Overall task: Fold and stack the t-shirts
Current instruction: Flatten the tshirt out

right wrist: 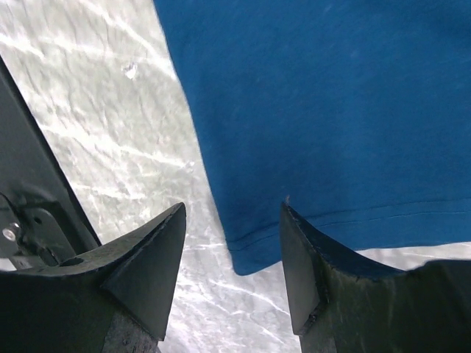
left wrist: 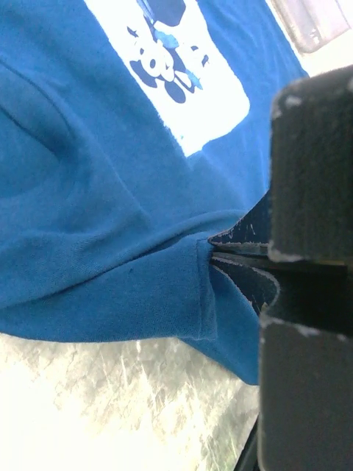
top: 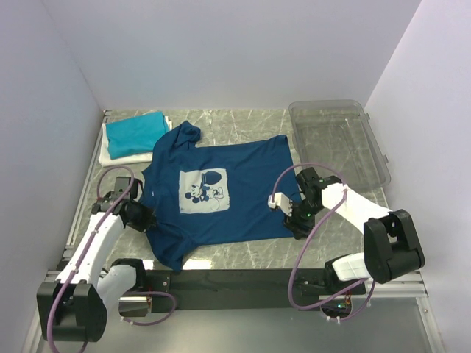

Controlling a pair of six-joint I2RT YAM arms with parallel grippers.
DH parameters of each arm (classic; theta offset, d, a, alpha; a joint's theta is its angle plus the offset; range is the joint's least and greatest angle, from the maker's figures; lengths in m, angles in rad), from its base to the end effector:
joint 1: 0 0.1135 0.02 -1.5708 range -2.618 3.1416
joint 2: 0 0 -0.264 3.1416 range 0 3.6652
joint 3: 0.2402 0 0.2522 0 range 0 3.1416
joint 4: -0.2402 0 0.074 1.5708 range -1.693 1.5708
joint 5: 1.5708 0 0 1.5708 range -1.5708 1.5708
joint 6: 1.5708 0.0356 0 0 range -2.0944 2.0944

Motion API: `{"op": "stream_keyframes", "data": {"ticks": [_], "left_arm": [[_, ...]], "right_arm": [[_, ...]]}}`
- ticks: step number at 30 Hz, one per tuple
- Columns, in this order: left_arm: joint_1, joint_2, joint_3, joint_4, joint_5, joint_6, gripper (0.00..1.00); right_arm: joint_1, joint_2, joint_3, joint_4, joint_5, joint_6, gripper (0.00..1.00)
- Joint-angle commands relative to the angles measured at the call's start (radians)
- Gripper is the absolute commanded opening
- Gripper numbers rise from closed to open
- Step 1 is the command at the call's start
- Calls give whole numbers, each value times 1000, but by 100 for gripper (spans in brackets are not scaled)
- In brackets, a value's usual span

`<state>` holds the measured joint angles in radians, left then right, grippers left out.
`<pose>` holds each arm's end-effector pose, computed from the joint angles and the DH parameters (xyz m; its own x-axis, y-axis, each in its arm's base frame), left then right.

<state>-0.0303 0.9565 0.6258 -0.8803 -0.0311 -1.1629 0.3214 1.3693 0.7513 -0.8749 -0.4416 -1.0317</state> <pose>0.1575 -0.0037 0.2039 -0.3889 -0.9061 -0.1664 -0.8511 0.4225 -0.3117 0.1943 0.0807 0.1733 -0.2134 -0.8888 -0.4056 -0.9746 0.1647 0.1520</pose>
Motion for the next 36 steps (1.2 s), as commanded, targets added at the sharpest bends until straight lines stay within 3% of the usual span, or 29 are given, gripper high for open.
{"op": "stream_keyframes", "data": {"ticks": [1,8,11,14,18,19,29,36], "left_arm": [[-3,-30,-1,-2,11,19,0],[-3,-90,28,-40,13,14,0],[-3,-105,35,-65,17,8,0],[-3,-125,41,-82,23,-6,0],[-3,-142,54,-104,22,-23,0],[-3,-145,69,-114,22,-30,0],[0,-159,264,-145,-99,-17,0],[64,-15,414,162,-23,11,0]], "right_arm": [[8,-4,-18,13,29,-44,61],[24,45,-30,86,125,10,58],[25,57,-35,102,156,21,50],[25,63,-35,108,167,33,37],[24,50,-21,82,159,39,4],[24,30,-14,68,149,36,0],[13,-124,229,-75,-11,80,0],[8,2,558,54,64,275,0]]}}
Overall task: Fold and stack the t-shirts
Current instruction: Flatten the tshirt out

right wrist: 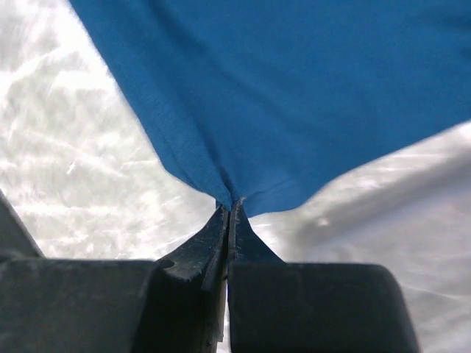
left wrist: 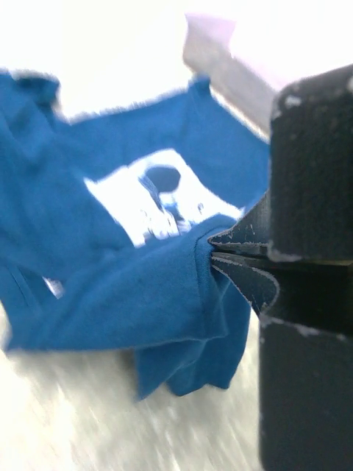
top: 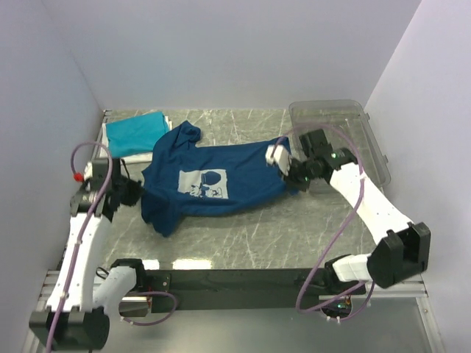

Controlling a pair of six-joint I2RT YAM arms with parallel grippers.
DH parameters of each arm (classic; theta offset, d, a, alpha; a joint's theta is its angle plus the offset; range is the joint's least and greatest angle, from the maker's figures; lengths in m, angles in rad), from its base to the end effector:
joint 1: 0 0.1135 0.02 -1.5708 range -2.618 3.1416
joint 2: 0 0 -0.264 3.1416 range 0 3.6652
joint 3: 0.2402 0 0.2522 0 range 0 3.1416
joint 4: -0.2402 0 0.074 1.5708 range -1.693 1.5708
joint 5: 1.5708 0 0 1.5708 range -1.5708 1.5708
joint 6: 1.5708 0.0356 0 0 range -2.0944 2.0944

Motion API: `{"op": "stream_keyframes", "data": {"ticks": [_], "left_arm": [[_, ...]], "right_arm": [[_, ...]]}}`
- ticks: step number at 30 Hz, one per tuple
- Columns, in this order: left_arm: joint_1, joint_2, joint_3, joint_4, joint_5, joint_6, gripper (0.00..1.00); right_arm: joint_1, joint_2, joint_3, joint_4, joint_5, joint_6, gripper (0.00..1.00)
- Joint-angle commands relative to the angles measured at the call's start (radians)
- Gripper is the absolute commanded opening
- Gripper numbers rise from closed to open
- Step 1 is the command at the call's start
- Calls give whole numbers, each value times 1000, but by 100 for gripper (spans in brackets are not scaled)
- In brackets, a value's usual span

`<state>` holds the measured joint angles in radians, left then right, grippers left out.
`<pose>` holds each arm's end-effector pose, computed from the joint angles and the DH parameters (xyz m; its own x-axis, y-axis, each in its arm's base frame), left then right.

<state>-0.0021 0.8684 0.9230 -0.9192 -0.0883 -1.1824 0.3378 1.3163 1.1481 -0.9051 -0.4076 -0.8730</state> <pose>0.1618 0.0028 0.3050 -0.2371 -0.9214 -0.3079 -0.7250 0.3788 -0.5752 0.2369 0.0982 0.2934 -0.1628 -0.8028 -0.5736 -0.9455 0.2931 -0.1419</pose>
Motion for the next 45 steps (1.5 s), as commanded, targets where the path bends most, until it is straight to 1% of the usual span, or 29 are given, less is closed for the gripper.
{"op": "stream_keyframes", "data": {"ticks": [1,2,3,4,5,6,8,9,11,12,14,15,17,18,20,21,23,24,26,27,28,31,32,33,35,36,37,40,45], "left_arm": [[48,108,161,276,56,36,0],[69,191,215,296,70,41,0],[77,236,338,318,81,47,0],[82,326,411,341,99,65,0],[99,372,488,348,111,72,0],[105,418,640,358,154,79,0],[123,535,790,399,195,78,0],[129,567,924,416,217,67,0],[151,653,1054,457,265,53,0],[162,678,1167,474,281,37,0],[189,727,1258,499,324,18,0],[201,735,1302,537,344,-3,0],[238,724,1309,568,399,-20,0],[246,709,1271,598,412,-22,0],[260,646,1213,608,427,-10,1],[261,621,1132,606,436,12,0],[260,546,1043,591,455,27,0],[260,516,936,589,478,38,0],[255,409,814,595,490,43,0],[249,365,706,588,492,59,0],[238,324,658,574,469,76,0],[176,103,476,458,415,153,0],[169,59,429,386,415,161,0],[169,16,339,331,417,177,0],[168,-92,269,217,385,196,0],[169,-126,184,125,381,193,0],[169,-187,137,102,381,188,0],[169,-276,-11,71,383,155,0],[169,-283,-142,127,297,93,0]], "right_arm": [[-8,102,214,98,48,138,0],[-13,124,266,132,73,175,0],[-23,145,371,153,88,196,0],[-29,185,425,173,102,212,0],[-34,205,531,222,143,251,0],[-45,227,591,244,168,271,0],[-57,299,717,288,216,328,0],[-62,323,855,291,246,344,0],[-85,406,1011,291,269,386,0],[-92,431,1158,293,285,397,0],[-108,471,1260,322,294,407,0],[-112,450,1280,343,303,405,0],[-117,402,1239,411,300,398,0],[-120,374,1163,432,296,396,0],[-132,292,1087,454,262,394,0],[-137,269,1014,448,245,391,0],[-143,203,929,428,184,372,0],[-148,177,817,419,161,361,0],[-152,83,687,407,94,310,0],[-155,55,568,382,70,289,0],[-155,3,511,356,49,263,0],[-160,-98,279,255,-40,122,0],[-161,-123,218,220,-48,106,0],[-161,-146,105,195,-78,85,0],[-163,-207,9,138,-103,14,0],[-166,-227,-67,91,-115,-1,0],[-168,-265,-98,72,-135,-17,0],[-174,-330,-171,52,-166,-6,0],[-172,-319,-172,142,-148,81,0]]}}
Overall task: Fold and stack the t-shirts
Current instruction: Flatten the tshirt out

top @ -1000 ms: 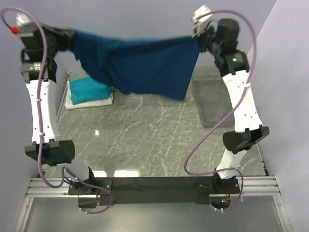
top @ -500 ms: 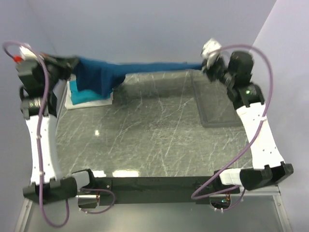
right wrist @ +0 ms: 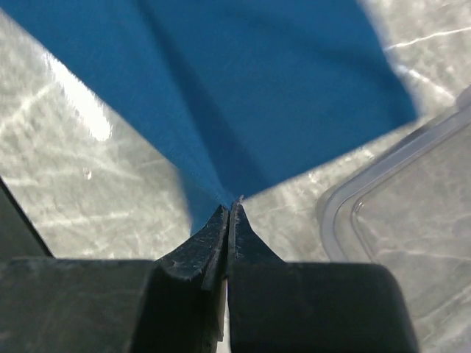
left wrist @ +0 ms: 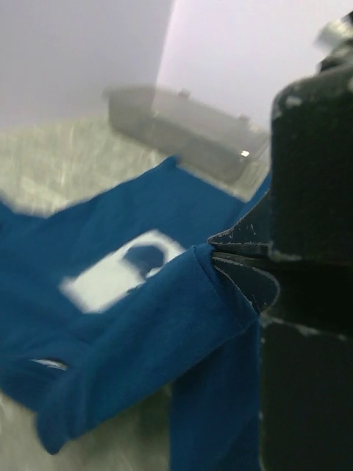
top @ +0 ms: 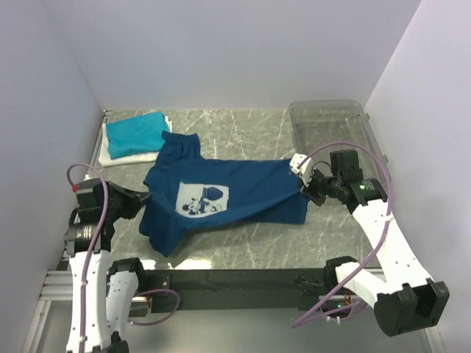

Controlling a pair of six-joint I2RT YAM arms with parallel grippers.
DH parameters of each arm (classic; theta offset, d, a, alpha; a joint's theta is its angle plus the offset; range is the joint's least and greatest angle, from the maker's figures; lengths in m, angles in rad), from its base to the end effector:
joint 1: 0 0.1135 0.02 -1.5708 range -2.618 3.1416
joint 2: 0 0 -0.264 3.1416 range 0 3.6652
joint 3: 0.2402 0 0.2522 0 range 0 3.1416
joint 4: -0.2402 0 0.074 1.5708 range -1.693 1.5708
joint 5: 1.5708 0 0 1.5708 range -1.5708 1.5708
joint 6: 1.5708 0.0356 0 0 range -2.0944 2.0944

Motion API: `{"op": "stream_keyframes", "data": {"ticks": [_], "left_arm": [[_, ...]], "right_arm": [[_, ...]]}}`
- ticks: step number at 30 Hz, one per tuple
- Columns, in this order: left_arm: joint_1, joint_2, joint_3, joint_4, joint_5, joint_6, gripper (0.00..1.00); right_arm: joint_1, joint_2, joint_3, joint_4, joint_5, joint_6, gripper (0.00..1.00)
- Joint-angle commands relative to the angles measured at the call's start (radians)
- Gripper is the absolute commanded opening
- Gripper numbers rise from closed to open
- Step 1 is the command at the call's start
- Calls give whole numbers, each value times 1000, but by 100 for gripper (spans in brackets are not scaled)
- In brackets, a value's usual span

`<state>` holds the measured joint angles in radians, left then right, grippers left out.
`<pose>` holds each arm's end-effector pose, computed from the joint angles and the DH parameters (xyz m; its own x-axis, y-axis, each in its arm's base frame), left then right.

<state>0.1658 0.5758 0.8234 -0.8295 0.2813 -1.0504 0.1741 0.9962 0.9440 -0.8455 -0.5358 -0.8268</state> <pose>0.1118 0.0087 0.3160 -0.3304 -0.9004 -0.2830 -0.4354 0.4115 -0.8007 0.1835 0.0507 0.3004 -0.1813 -0.6743 -0.7159 -0.8797 0.4365 -0.1883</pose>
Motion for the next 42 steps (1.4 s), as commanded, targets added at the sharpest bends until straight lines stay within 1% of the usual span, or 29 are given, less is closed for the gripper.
{"op": "stream_keyframes", "data": {"ticks": [1,3,4,6,8,9,10,11,13,14,15,16,17,18,19,20,21,22,23,24,25,26,27,31,34,36,38,41,42], "left_arm": [[1,39,-55,74,-89,-45,0],[1,80,-84,133,-138,-91,0],[1,128,-87,224,-148,-103,0],[3,191,-67,308,-175,-137,0],[3,318,26,419,-194,-138,0],[3,369,77,444,-198,-138,0],[3,477,133,470,-185,-132,0],[3,536,275,522,-174,-123,0],[8,703,467,540,-125,-115,0],[8,763,702,546,-104,-100,0],[6,873,837,518,-88,-93,0],[8,931,981,477,-74,-86,0],[8,988,1286,443,-71,-71,0],[9,1045,1444,361,-68,-71,0],[24,1146,1588,336,-61,-77,0],[38,1176,1769,336,-24,-117,1],[55,1181,1780,361,5,-146,1],[90,1117,1736,451,27,-172,1],[104,1057,1544,527,50,-206,1],[112,927,1433,590,50,-214,1],[126,873,1340,652,47,-214,1],[133,830,1215,650,45,-188,1],[136,762,1171,638,51,-163,1],[126,595,929,526,23,-54,1],[94,449,627,458,-34,13,1],[80,339,500,402,-51,39,1],[72,264,317,345,-65,44,1],[74,115,96,193,-99,44,0],[74,42,48,90,-103,44,0]], "right_arm": [[-8,15,39,106,-10,67,0],[-8,76,73,175,22,101,0],[-7,105,91,192,31,130,0],[-2,210,171,247,80,158,0],[-4,295,299,278,137,186,0],[-2,390,356,284,158,198,0],[-4,439,422,280,174,215,0],[-2,487,575,261,186,222,0],[-2,614,755,243,224,257,0],[-5,651,947,231,241,273,0],[-7,712,1045,226,269,291,0],[-10,741,1238,223,284,323,0],[-13,766,1339,214,290,336,0],[-13,810,1428,214,298,347,0],[-16,820,1497,221,307,356,0],[-16,812,1550,262,313,356,0],[-16,767,1537,296,315,357,0],[-15,731,1503,331,306,354,0],[-18,693,1412,397,297,353,0],[-16,615,1359,422,286,351,0],[-18,583,1318,437,278,356,0],[-21,556,1250,438,246,357,0],[-24,515,1221,427,232,354,0],[-31,415,999,378,142,295,0],[-33,332,723,317,56,236,0],[-33,271,603,293,1,180,0],[-31,211,410,283,-13,158,0],[-33,155,187,224,-35,83,0],[-33,141,135,211,-35,43,0]]}}
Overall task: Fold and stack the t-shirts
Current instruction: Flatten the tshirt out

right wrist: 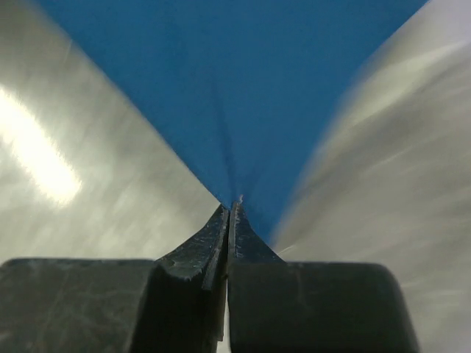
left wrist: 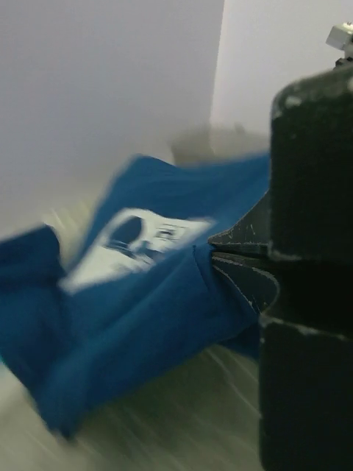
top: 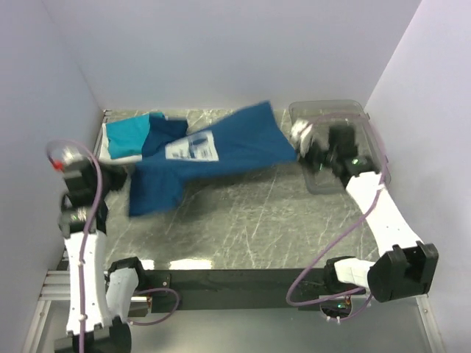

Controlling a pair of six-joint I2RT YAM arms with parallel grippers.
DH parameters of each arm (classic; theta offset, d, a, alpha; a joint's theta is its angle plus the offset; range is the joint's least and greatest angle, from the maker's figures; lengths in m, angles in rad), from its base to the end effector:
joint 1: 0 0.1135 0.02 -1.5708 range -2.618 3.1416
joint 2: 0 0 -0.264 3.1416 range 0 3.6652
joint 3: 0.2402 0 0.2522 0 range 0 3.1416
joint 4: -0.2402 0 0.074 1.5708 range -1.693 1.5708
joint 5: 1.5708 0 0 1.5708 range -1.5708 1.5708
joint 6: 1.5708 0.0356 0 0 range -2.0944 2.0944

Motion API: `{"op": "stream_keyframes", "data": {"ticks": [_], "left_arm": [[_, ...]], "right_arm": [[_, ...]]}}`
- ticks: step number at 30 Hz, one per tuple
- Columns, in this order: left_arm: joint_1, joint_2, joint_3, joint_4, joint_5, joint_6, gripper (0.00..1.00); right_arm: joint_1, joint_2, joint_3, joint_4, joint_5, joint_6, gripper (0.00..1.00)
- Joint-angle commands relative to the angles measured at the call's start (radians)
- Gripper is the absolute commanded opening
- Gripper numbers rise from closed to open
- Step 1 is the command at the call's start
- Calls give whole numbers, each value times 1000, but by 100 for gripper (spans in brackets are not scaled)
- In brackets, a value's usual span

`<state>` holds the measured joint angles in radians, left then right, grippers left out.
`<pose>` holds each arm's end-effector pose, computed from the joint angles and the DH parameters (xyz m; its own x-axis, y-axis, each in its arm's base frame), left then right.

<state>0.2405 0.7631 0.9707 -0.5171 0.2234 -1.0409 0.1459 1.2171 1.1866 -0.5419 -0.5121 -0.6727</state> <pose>0.1574 0.0305 0.3721 -0.1260 -0.8972 -0.4232 -0.2691 0.4415 -0.8560 0.2582 0.0556 0.3568 -0.0863 -0.5617 -0.8229 -0.7518 0.5787 -0.3162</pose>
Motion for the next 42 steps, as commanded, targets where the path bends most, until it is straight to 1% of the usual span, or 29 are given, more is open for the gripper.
{"op": "stream_keyframes", "data": {"ticks": [1,2,3,4,6,8,10,13,17,21,26,31,38,40,41,42], "left_arm": [[-3,-181,-177,-269,-44,30,0],[-1,-246,-211,-320,-38,24,0],[-1,-275,-237,-398,-36,18,0],[-3,-301,-275,-437,-18,3,0],[-3,-356,-302,-486,-7,-10,0],[-3,-373,-326,-556,-1,-13,0],[-1,-369,-336,-601,7,-4,0],[-1,-338,-339,-623,22,5,0],[-1,-292,-348,-658,80,16,0],[-1,-274,-337,-692,109,38,0],[-1,-259,-357,-716,154,50,0],[-1,-236,-330,-787,139,82,0],[-1,-197,-314,-850,165,130,1],[-1,-197,-320,-856,188,142,1],[-1,-196,-317,-856,200,148,3],[-1,-196,-310,-856,215,154,8]], "right_arm": [[-3,-91,-196,-128,-63,-140,0],[-3,-115,-240,-136,-57,-162,0],[-3,-128,-315,-139,-46,-191,0],[-5,-137,-344,-154,-22,-211,0],[-3,-140,-392,-161,9,-251,0],[-5,-133,-441,-159,52,-267,0],[-5,-122,-458,-177,60,-300,0],[-3,-116,-467,-203,61,-337,0],[-3,-90,-472,-254,75,-407,0],[-5,-83,-492,-274,115,-441,0],[-5,-74,-502,-303,119,-470,0],[-5,-79,-504,-384,103,-536,0],[-5,-88,-535,-395,126,-565,0],[-3,-96,-536,-406,121,-568,12],[-3,-100,-533,-412,118,-567,21],[-5,-103,-518,-420,104,-567,39]]}}
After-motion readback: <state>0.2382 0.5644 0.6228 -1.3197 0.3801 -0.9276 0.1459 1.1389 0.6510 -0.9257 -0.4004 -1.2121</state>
